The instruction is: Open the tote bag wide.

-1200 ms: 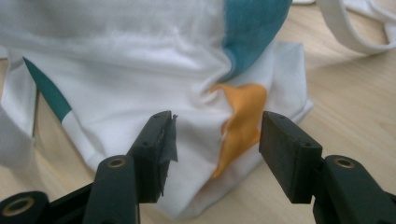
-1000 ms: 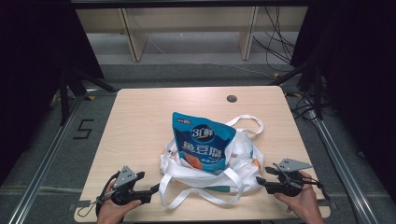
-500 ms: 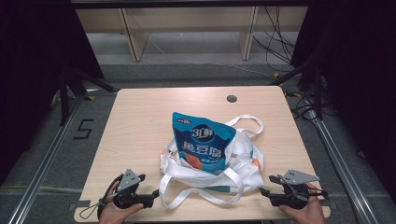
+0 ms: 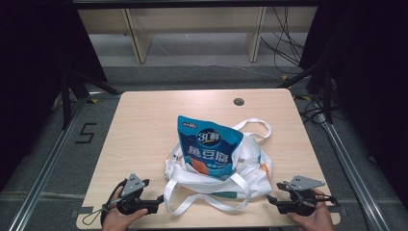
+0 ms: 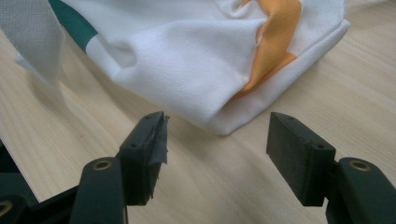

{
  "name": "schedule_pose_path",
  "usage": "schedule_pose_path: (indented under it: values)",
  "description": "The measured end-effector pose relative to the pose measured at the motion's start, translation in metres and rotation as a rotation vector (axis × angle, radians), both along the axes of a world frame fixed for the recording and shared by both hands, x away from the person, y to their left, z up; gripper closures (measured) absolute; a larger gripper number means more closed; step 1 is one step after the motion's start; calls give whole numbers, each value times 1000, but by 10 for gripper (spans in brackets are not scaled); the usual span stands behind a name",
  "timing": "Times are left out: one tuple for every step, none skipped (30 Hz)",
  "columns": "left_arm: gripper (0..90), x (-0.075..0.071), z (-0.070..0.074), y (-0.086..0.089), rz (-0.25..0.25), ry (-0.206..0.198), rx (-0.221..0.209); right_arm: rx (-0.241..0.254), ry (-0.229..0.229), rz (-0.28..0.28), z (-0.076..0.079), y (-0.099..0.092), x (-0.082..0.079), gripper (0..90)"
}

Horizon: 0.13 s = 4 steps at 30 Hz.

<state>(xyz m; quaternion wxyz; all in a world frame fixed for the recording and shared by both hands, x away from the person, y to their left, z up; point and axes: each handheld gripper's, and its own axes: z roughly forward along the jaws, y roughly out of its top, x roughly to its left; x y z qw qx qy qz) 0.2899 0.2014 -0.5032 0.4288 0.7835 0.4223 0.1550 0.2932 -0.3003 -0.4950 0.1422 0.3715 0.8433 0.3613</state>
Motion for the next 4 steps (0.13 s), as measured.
schedule_pose_path:
  values:
    - [159, 0, 0, 0, -5, -5, 6, 0, -1, 0, 0, 0, 0, 383]
    - [159, 1, 0, 1, -7, -8, 9, 1, -4, 5, 0, 0, 1, 382]
    - [159, 1, 0, 1, -7, -6, 11, 2, -4, 12, 0, 0, 1, 382]
    - [159, 1, 0, 2, -6, -5, 31, 2, -6, 10, 0, 0, 1, 382]
